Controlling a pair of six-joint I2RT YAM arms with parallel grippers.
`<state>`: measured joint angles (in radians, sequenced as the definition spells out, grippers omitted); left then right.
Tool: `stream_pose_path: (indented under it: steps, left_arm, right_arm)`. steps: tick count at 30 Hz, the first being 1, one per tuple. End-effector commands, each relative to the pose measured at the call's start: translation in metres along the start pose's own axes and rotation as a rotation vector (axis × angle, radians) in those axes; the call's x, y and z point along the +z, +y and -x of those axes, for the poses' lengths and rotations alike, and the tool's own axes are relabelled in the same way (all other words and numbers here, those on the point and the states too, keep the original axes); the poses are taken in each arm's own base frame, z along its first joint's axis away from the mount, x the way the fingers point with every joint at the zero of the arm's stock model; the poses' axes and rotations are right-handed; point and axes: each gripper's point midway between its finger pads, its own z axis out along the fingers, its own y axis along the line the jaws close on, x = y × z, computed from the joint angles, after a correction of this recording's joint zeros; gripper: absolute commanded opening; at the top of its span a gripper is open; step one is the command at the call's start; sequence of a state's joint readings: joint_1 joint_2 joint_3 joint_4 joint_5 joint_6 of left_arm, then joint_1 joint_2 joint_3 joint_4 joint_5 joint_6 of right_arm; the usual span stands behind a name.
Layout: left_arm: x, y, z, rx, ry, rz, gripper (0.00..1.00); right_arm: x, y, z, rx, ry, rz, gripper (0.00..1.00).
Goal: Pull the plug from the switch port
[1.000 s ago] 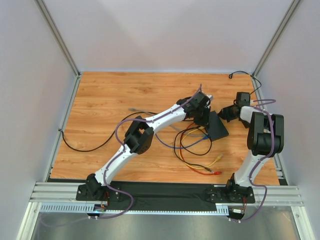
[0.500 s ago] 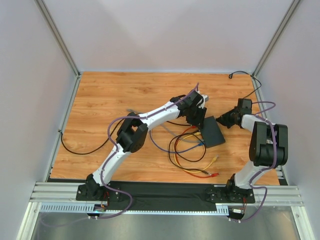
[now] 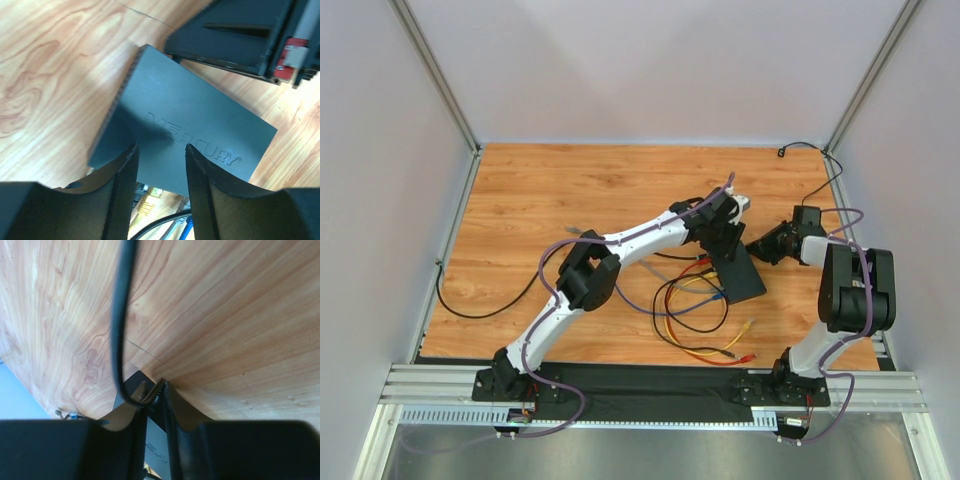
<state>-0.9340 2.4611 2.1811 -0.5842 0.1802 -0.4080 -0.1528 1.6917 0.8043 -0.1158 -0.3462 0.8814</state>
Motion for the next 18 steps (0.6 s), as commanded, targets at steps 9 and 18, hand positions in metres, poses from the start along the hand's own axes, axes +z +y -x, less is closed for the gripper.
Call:
stream_pose_path:
  steps: [9, 18]
  left_arm:
    - [0.011, -0.020, 0.008, 0.029, -0.050, 0.002, 0.22]
    - [0.042, -0.012, -0.030, -0.109, 0.085, 0.002, 0.13]
  right_arm:
    - [-0.007, 0.010, 0.009, -0.091, -0.013, 0.028, 0.36]
    - [0.003, 0.008, 0.005, -0.022, 0.029, 0.043, 0.15]
